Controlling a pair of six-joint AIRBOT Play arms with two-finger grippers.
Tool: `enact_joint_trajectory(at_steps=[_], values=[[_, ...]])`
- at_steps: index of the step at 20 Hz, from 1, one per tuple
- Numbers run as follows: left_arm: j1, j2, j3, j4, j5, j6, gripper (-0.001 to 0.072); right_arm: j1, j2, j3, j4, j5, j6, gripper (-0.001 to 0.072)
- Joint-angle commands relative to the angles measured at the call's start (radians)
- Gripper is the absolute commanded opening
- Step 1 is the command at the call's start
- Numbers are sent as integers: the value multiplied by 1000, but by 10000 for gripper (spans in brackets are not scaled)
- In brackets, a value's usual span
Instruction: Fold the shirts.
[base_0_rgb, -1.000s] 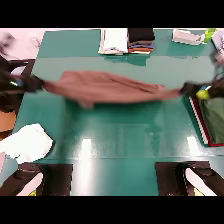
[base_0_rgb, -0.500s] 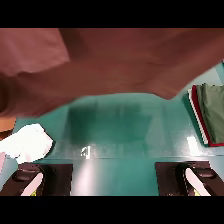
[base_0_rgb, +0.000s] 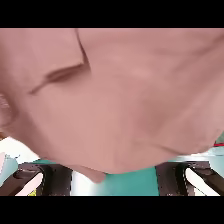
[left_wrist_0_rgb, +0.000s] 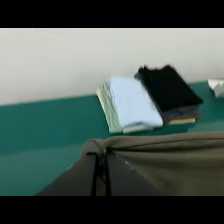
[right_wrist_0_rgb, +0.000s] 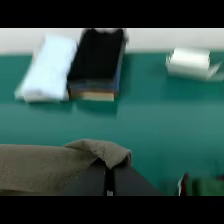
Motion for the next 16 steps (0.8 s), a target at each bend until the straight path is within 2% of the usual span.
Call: enact_joint_trajectory(at_steps=[1,4,7,9,13,16], values=[[1,-173,-159,-4,-61,0,31,-1,-126,-205,-2,22,1,19],[1,-367,-293,-4,-32,9,32,-1,-264,-414,5,-43,-18,19],[1,-576,-344,-24,27,48,32,-1,-418,-504,7,-115,-18,19],[1,-678,-344,-53,55,126,32,-1,-509,-491,34,-150,-18,19],[2,-728,-309,-55,146,139,31,-1,-616,-351,142,-182,-18,19],[2,-727,-229,-37,19,151,32,-1,-619,-257,129,-124,-45,19]])
